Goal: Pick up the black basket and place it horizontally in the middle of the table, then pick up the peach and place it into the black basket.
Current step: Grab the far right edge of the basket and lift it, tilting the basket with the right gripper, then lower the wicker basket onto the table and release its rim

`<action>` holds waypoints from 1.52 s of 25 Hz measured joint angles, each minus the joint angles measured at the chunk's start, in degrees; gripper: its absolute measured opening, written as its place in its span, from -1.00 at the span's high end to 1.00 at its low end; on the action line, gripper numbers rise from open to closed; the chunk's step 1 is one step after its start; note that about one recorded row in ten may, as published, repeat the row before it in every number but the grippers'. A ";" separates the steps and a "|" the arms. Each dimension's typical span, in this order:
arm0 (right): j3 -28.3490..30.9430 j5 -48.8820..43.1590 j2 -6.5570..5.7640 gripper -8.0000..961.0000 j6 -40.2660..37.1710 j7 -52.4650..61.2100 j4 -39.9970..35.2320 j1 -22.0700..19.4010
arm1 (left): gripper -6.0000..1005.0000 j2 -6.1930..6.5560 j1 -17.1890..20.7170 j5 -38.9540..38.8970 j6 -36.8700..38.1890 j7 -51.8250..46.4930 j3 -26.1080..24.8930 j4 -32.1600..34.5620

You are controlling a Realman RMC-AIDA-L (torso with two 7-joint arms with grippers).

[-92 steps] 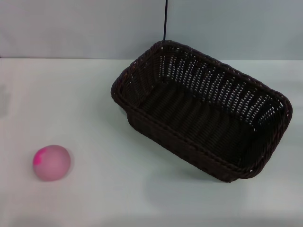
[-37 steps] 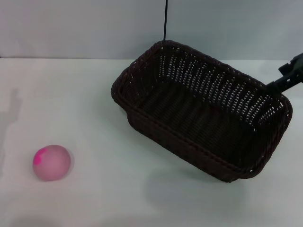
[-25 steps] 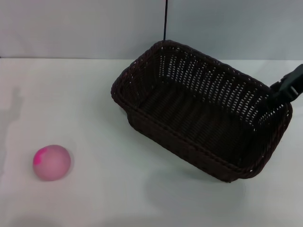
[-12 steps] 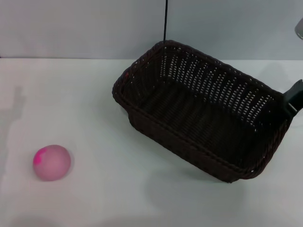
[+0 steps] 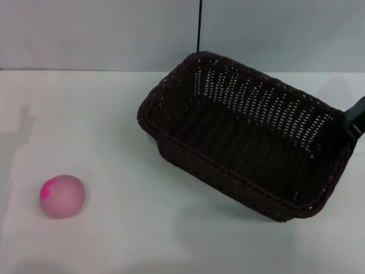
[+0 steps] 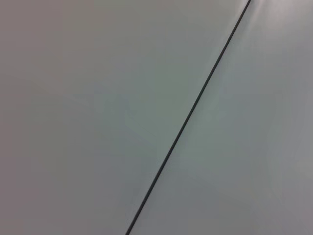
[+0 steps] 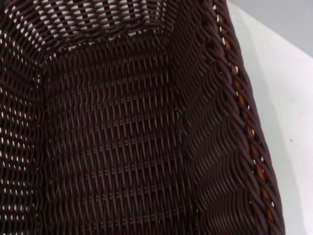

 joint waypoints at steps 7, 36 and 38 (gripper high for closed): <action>0.64 9.05 -0.81 0.30 0.35 -1.09 -1.93 -3.67 | -0.59 -0.09 -0.14 0.05 -0.21 0.01 1.02 -0.49; 14.49 31.14 -6.52 0.61 -6.63 -20.48 10.59 -7.07 | -0.59 -0.09 -0.10 0.05 -0.13 0.27 2.34 -2.99; 15.30 31.21 -7.69 0.61 -9.41 -24.34 10.61 -6.08 | -0.59 -0.09 -0.11 0.05 -0.14 0.26 2.55 -3.01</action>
